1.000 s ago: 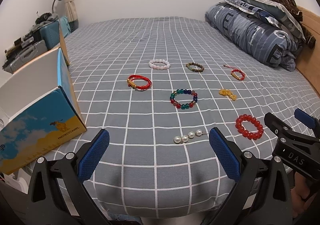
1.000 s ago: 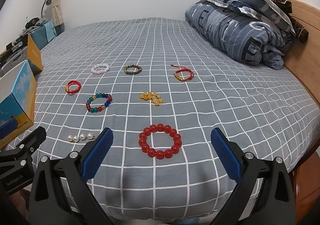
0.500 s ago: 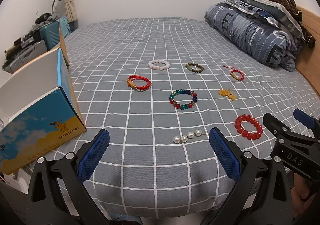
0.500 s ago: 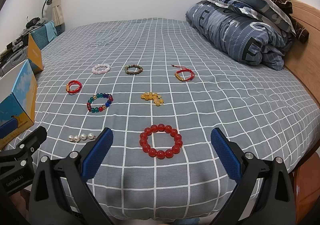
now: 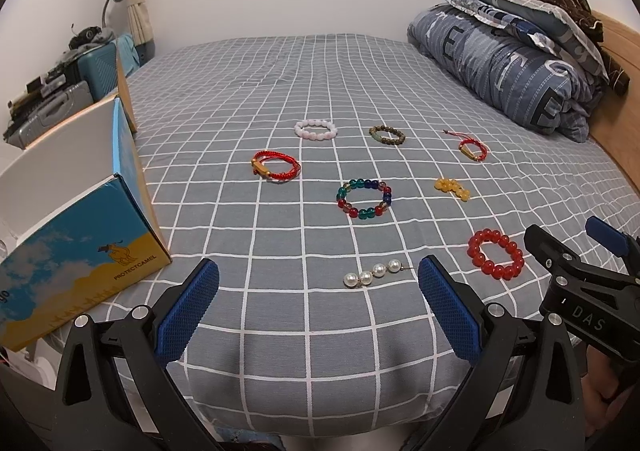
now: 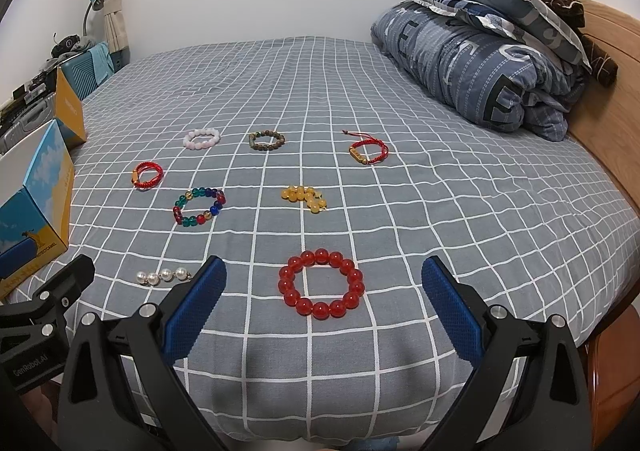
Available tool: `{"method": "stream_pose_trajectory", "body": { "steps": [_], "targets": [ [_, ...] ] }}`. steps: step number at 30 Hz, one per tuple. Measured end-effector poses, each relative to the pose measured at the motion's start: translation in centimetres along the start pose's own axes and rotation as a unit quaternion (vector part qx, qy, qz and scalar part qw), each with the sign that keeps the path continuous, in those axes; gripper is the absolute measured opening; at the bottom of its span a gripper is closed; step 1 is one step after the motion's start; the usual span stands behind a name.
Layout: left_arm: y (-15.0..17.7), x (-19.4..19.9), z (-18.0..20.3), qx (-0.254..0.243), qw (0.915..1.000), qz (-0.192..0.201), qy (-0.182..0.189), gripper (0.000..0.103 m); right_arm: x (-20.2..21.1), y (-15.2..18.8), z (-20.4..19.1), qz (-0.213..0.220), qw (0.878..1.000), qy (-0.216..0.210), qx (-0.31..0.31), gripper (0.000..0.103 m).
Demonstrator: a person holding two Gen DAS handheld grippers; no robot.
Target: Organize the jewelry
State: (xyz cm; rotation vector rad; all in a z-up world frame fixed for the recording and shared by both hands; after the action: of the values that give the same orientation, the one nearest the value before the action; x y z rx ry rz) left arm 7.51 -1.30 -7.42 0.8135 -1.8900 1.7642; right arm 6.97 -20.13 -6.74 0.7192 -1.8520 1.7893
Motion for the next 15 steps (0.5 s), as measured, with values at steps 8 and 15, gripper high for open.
{"method": "stream_pose_trajectory", "body": {
  "steps": [8, 15],
  "targets": [
    [0.07, 0.04, 0.02, -0.002, 1.0, 0.0, 0.0, 0.097, 0.03, 0.01, 0.01, -0.001, 1.0, 0.0, 0.0, 0.094],
    [0.09, 0.08, 0.04, -0.002, 1.0, 0.0, 0.0, 0.097, -0.05, 0.04, 0.0, -0.001, 1.0, 0.001, 0.001, 0.094]
  ]
}}
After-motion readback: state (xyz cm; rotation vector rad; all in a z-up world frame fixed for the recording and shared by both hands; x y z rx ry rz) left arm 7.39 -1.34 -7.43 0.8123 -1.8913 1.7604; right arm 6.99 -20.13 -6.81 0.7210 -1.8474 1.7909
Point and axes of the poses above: each gripper's, at about its wrist camera, not at the fingertips, and x roughly against the way its jaws point, z to its right, y to its underside, the point moved 10 cm from there along -x, roughly the way its jaws point, and after that the axes turned 8 degrees about -y, right-handed, at the moved point
